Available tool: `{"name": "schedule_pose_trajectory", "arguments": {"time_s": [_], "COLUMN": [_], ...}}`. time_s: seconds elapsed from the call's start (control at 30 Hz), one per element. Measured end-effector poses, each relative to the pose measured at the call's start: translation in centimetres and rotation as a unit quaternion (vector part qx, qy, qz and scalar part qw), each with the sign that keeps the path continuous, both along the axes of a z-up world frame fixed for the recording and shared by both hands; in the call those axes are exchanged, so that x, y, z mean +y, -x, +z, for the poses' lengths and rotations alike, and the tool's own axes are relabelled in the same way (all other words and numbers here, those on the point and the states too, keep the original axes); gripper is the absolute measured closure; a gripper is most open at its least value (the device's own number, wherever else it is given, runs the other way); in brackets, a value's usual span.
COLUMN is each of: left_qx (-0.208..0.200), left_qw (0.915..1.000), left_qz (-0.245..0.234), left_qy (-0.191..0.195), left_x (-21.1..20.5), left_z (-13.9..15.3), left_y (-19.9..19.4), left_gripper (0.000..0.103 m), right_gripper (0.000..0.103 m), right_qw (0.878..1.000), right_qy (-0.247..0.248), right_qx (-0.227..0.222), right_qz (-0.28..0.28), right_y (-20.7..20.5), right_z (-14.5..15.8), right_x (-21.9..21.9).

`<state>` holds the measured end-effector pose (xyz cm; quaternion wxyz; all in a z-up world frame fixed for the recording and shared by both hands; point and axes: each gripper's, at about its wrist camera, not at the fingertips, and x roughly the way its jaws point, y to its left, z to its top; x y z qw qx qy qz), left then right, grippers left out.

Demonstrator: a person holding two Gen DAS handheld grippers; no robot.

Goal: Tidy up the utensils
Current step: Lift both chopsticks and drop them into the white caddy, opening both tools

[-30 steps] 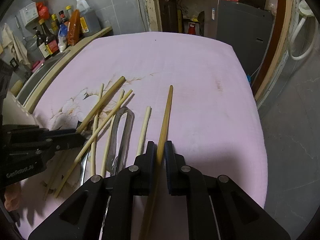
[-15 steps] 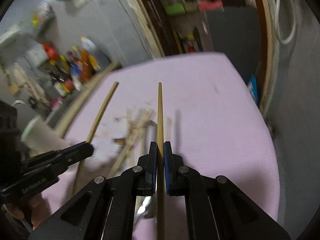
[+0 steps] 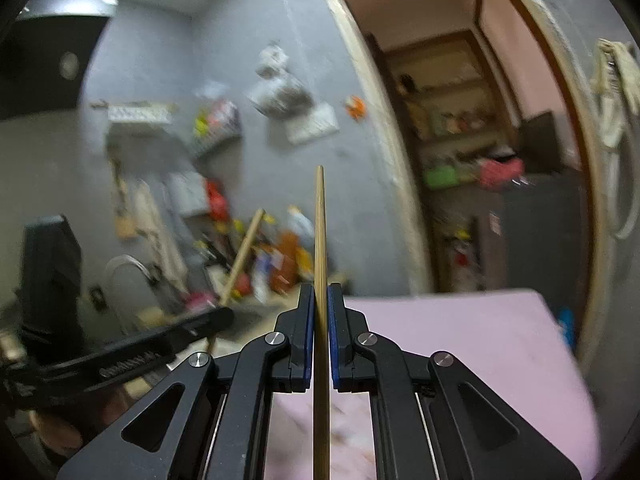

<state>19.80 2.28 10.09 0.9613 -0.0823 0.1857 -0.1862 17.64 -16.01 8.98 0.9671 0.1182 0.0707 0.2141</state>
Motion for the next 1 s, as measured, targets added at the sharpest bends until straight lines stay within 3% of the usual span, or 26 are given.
{"name": "schedule_pose_trajectory", "arguments": {"time_s": [0.17, 0.33, 0.5, 0.73, 1.0], "left_qx": [-0.041, -0.053, -0.06, -0.086, -0.095], "left_qw": [0.9978, 0.9901, 0.9768, 0.9667, 0.9776], "left_qz": [0.052, 0.112, 0.182, 0.224, 0.181], "left_qy": [0.011, 0.066, 0.097, 0.089, 0.051], "left_x": [5.6, 11.2, 15.2, 14.9, 12.8], "left_z": [2.4, 1.7, 0.0, -2.5, -4.4], "left_y": [-1.2, -3.6, -5.5, -5.1, -4.7], "left_gripper": [0.099, 0.099, 0.099, 0.099, 0.099], "right_gripper": [0.099, 0.099, 0.099, 0.099, 0.099], "right_qw": [0.997, 0.992, 0.992, 0.992, 0.993], "right_qy": [-0.048, -0.073, -0.077, -0.037, -0.002], "right_qx": [-0.049, -0.09, -0.102, -0.118, -0.115], "right_qz": [0.043, 0.054, 0.022, -0.011, -0.028], "right_y": [-3.0, -5.2, -6.7, -6.8, -6.3], "right_z": [2.7, 3.9, 2.5, -0.3, -2.3], "right_x": [4.4, 7.6, 8.9, 9.8, 10.8]}}
